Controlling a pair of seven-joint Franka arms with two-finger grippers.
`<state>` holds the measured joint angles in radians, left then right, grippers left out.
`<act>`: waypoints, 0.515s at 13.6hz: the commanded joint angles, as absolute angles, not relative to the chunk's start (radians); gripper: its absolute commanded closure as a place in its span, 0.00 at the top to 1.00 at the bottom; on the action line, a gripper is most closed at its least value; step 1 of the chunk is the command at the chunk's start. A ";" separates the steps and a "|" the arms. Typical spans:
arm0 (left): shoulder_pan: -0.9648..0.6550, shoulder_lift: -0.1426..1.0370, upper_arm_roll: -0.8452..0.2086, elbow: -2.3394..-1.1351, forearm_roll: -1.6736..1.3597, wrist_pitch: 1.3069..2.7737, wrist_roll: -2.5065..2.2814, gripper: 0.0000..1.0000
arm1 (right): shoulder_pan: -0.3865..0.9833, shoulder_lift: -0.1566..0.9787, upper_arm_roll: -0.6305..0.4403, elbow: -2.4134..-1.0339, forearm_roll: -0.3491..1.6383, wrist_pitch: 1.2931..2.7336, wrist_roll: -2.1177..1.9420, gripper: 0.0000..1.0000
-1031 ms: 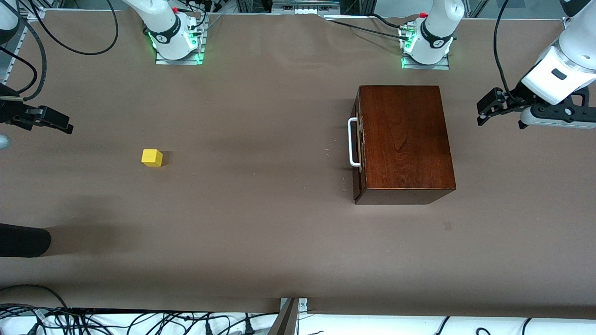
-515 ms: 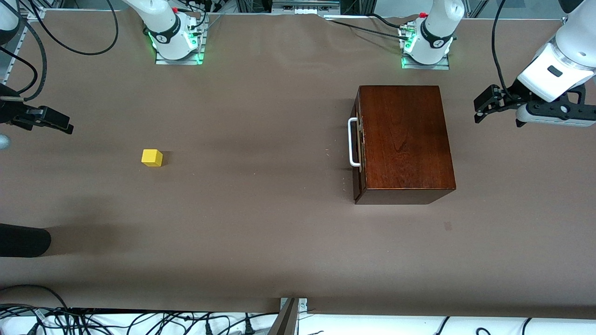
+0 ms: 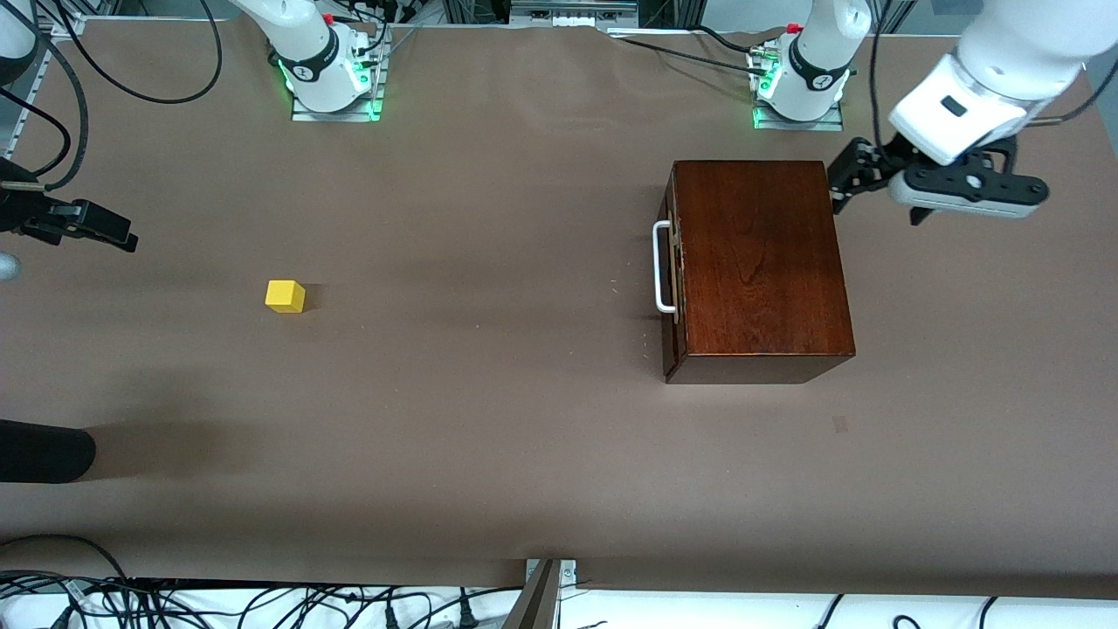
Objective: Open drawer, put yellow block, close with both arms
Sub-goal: 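Move the left gripper to the white drawer handle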
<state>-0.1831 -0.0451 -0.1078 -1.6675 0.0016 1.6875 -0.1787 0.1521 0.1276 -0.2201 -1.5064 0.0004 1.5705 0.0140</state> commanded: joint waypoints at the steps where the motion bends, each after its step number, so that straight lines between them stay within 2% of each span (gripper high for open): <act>1: -0.179 0.012 -0.175 -1.608 0.029 1.658 -0.261 1.00 | 0.149 0.132 -0.216 -1.493 -0.015 1.559 0.028 1.00; 7: -0.204 0.084 -0.310 -1.623 0.121 1.661 -0.447 1.00 | 0.149 0.132 -0.216 -1.493 -0.015 1.560 0.028 1.00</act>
<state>-0.1900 0.0567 -0.2664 -1.6523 0.0841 1.6839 -0.3608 0.1516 0.1278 -0.2201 -1.5064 0.0001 1.5705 0.0142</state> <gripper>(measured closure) 0.000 0.000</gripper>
